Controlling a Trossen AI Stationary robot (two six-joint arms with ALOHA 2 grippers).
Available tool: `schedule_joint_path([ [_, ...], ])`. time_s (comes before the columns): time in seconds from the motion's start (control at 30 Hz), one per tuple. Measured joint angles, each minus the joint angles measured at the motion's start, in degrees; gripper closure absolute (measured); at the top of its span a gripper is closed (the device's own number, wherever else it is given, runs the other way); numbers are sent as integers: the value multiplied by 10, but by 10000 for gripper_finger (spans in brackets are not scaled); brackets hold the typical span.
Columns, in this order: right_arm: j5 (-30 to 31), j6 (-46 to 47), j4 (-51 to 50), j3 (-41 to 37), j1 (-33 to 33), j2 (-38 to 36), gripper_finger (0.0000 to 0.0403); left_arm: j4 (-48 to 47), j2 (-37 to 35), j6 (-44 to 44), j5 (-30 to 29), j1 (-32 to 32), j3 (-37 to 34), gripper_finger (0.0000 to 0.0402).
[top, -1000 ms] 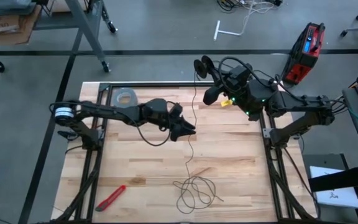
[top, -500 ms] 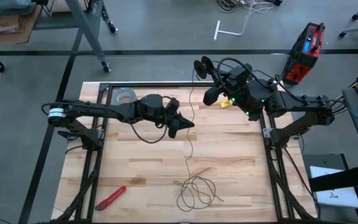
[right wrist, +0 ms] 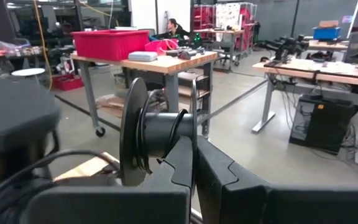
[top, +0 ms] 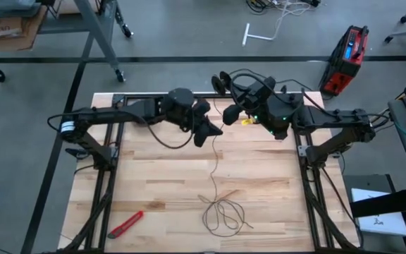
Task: Coil cords
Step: Coil the black wire on the black spool
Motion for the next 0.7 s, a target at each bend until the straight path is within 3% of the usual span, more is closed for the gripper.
schedule_joint_path([
  [0.37,0,10,-14,1,5,-12,403,-16,11,21,82,24,117,401],
  [0.7,-2,11,-21,1,18,-13,403,-21,11,22,137,70,139,401],
])
